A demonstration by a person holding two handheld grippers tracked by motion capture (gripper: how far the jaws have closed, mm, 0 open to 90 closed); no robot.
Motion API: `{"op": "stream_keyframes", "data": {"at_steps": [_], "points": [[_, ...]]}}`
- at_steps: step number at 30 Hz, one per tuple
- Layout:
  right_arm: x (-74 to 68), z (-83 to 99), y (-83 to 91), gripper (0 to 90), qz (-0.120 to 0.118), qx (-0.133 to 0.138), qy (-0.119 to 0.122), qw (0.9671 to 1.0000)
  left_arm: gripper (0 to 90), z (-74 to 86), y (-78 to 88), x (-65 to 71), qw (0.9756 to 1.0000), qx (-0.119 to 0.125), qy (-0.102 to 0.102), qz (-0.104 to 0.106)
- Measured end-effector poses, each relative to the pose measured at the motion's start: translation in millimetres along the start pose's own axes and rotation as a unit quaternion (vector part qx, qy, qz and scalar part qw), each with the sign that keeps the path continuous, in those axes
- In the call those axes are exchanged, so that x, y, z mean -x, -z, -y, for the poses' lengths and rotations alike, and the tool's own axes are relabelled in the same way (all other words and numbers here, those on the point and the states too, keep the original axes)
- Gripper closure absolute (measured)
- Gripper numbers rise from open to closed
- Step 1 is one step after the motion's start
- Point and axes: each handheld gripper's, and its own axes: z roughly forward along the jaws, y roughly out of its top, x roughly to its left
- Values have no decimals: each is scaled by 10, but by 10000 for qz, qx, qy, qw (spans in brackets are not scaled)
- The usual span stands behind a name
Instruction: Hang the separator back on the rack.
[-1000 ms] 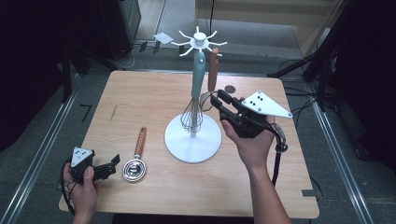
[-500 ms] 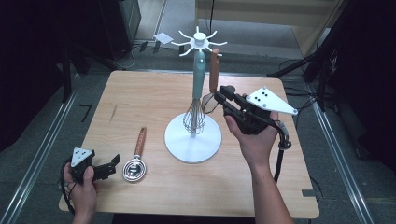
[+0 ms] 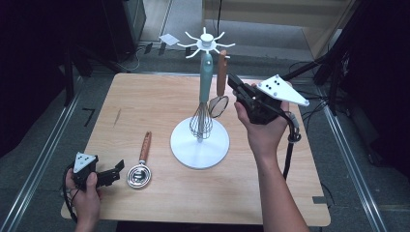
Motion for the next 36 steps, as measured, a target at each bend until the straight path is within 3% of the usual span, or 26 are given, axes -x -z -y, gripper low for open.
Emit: {"op": "stream_keyframes", "data": {"at_steps": [4,7,15,19,22,36], "points": [[-10,-69,-50,900,-16,196,162,9997,0,0,1,0,10000,1,-1,0],[-5,-129,-61,900,148,433,256,9986,0,0,1,0,10000,-1,-5,2],[-40,-269,-70,900,-129,550,202,9982,0,0,-1,0,10000,0,-3,10],[-61,-328,-57,900,-79,739,270,9969,0,0,-1,0,10000,0,-6,12],[-91,-388,-14,900,-173,873,256,9957,0,0,-2,0,10000,-4,2,12],[-296,-451,107,900,-676,869,280,9935,0,0,-2,5,10000,-34,-30,41]]}}
